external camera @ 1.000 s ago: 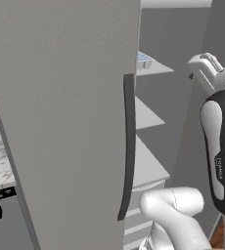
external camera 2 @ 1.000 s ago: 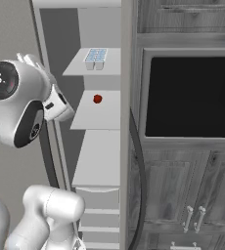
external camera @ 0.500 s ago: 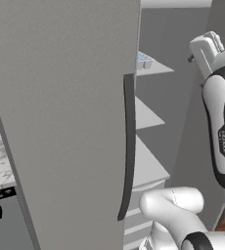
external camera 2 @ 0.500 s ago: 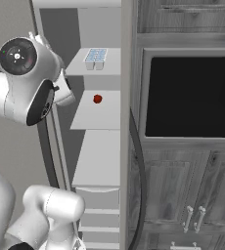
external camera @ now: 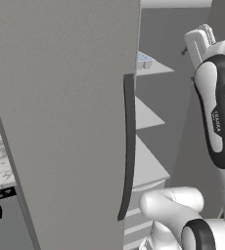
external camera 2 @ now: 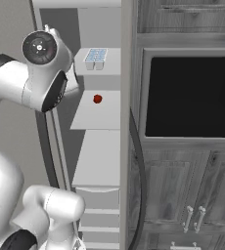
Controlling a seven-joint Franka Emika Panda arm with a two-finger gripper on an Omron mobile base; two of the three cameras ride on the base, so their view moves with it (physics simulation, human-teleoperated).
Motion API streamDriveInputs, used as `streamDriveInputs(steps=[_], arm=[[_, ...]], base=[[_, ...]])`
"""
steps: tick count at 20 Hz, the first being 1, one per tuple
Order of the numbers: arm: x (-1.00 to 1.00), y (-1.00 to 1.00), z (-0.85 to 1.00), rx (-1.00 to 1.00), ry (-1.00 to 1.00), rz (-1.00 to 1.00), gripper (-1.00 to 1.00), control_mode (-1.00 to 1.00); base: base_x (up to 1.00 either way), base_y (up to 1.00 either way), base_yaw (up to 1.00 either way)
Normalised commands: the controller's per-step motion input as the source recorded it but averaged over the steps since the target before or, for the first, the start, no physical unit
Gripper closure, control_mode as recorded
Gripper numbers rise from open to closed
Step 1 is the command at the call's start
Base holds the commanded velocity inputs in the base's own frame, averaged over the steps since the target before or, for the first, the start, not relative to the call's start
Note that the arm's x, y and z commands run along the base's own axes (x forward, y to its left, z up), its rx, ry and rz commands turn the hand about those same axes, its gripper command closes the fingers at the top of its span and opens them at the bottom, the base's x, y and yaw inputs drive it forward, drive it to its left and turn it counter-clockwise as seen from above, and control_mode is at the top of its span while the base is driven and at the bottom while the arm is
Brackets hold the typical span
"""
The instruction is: Open the freezer door, pick up the ice cube tray from the freezer, and place it on the dining counter.
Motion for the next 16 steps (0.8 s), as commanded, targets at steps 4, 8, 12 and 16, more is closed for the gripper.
streamDriveInputs(steps=[4,8,12,16], arm=[[0.55,0.00,0.00,0.08,0.00,0.00,-1.00,-1.00],[0.57,0.00,0.00,0.07,0.00,0.00,-1.00,-1.00],[0.49,0.00,-0.05,0.04,0.00,0.00,-1.00,-1.00],[0.45,0.00,-0.11,0.04,0.00,0.00,-1.00,-1.00]], base=[[0.00,0.00,0.00],[0.00,0.00,0.00],[0.00,0.00,0.00],[0.00,0.00,0.00]])
